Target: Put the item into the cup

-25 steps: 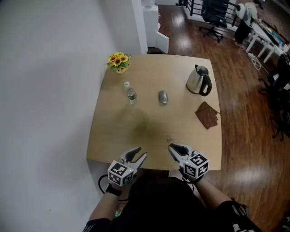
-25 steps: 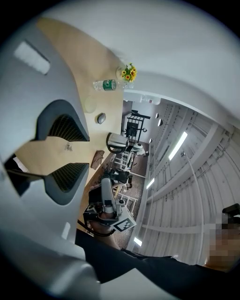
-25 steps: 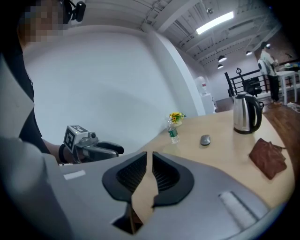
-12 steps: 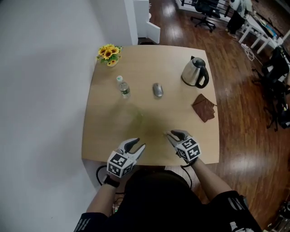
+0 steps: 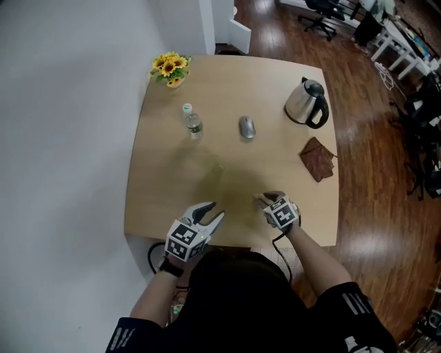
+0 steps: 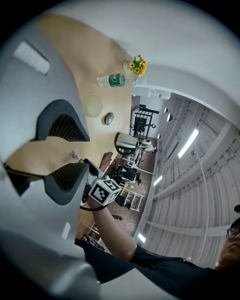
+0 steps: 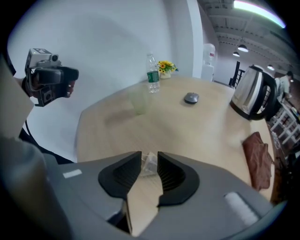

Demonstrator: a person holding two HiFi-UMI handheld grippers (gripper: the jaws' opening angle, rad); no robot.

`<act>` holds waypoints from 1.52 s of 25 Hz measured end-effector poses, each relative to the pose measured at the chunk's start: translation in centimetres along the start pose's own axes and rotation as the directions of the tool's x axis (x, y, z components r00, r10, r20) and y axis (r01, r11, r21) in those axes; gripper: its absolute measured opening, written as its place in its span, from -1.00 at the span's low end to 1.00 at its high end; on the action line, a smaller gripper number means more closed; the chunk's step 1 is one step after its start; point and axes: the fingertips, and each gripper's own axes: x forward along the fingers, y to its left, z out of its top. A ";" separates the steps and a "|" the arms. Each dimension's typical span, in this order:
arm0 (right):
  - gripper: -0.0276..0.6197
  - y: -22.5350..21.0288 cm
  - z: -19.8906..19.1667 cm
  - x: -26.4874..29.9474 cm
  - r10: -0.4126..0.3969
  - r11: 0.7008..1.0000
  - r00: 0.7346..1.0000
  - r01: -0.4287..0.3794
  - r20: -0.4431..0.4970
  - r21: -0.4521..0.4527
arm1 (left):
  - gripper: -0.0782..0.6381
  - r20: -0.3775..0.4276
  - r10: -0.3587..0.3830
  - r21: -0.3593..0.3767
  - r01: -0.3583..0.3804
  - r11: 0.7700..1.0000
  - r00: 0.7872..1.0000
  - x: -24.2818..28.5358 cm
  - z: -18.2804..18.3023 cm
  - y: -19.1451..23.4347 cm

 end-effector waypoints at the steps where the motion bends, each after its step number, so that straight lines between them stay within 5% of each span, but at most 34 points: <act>1: -0.55 -0.3 -0.4 0.4 -0.006 1.000 1.000 0.006 -0.010 0.006 | -0.40 0.000 -0.002 0.000 0.002 1.000 1.000 0.0 0.0 0.0; 9: -0.63 -0.6 -1.2 1.7 -0.013 0.999 0.999 0.014 -0.041 0.032 | -0.40 -0.004 -0.004 -0.009 0.004 1.000 1.000 -0.3 -0.2 0.6; 12: -0.89 -0.6 -1.3 1.9 -0.017 1.000 0.998 0.017 -0.056 0.013 | -0.40 0.000 0.001 -0.012 -0.001 1.000 1.000 -0.5 0.0 1.0; 17: -0.89 -0.4 0.1 1.4 -0.013 1.000 1.000 0.013 -0.010 0.025 | -0.40 0.007 0.006 -0.012 -0.006 1.000 1.000 -0.7 0.1 1.4; 28: -0.89 1.9 15.1 -2.5 0.038 0.991 0.979 -0.011 0.200 -0.133 | -0.40 0.032 0.017 -0.012 -0.017 1.000 0.999 -1.6 1.0 2.6; 38: -0.89 5.7 21.9 1.1 0.079 0.967 0.979 -0.029 0.189 -0.253 | -0.40 0.044 0.044 -0.030 -0.043 0.999 0.998 -3.0 0.6 4.2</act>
